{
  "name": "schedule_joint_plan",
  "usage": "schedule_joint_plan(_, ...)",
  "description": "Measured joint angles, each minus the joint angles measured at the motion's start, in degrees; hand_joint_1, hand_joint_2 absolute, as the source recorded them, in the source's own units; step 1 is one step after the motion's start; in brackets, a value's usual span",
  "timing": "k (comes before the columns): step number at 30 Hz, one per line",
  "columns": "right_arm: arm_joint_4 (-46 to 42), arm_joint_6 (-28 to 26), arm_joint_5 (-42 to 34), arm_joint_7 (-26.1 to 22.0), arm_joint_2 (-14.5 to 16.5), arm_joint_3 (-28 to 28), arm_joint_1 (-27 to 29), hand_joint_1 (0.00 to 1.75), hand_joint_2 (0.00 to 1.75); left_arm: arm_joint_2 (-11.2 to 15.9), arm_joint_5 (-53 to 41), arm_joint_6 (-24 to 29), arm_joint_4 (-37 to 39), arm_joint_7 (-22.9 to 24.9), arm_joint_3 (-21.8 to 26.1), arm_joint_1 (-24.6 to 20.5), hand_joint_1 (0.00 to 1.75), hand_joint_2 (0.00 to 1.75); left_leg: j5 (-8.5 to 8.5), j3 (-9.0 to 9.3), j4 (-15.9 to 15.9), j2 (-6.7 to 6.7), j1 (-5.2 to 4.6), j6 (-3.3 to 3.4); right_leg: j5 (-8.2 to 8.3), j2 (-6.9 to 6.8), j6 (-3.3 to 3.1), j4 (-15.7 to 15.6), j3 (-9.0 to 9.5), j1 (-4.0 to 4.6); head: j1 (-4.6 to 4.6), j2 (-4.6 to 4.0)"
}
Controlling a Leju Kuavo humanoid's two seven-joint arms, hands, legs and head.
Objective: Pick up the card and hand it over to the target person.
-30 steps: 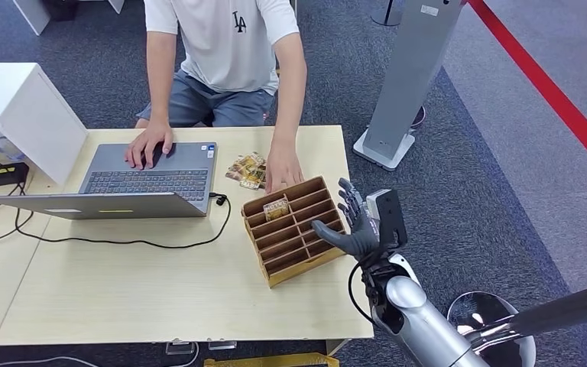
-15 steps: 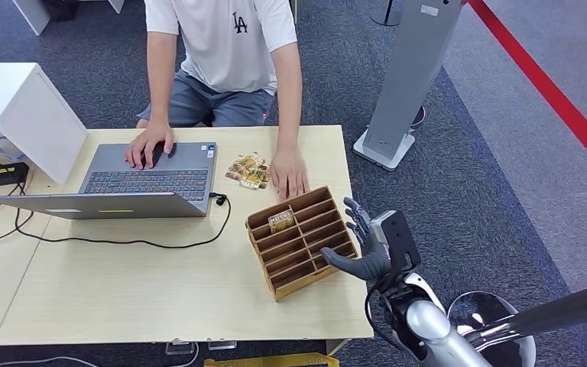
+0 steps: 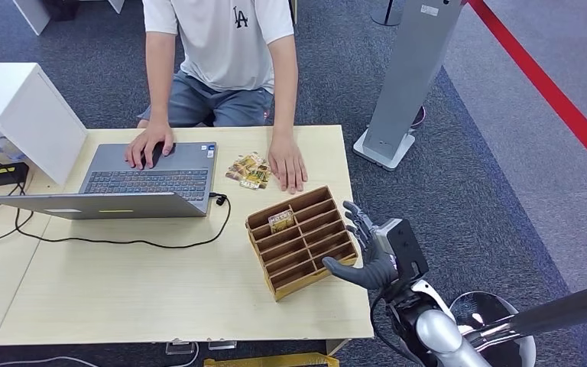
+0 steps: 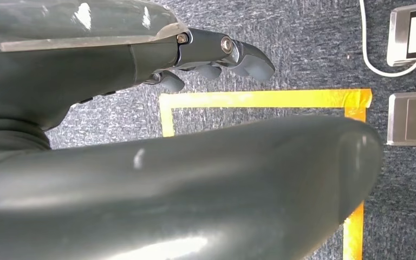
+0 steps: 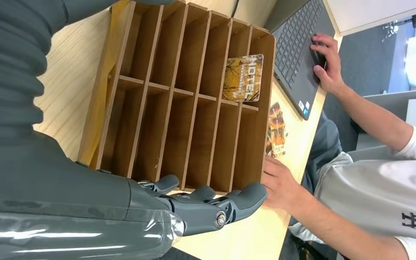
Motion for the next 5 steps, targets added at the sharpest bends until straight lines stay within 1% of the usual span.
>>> schedule_joint_plan(5,-0.41,0.17,0.31,0.12,0.03,-0.64,0.60,0.00,1.75,0.06,-0.26,-0.17,-0.02,-0.04,-0.24,-0.04,0.00,0.00,0.00,-0.01,0.00,-0.02,0.01,0.00,0.00,-0.02,0.00,0.00,0.00,0.01,0.00,0.00)
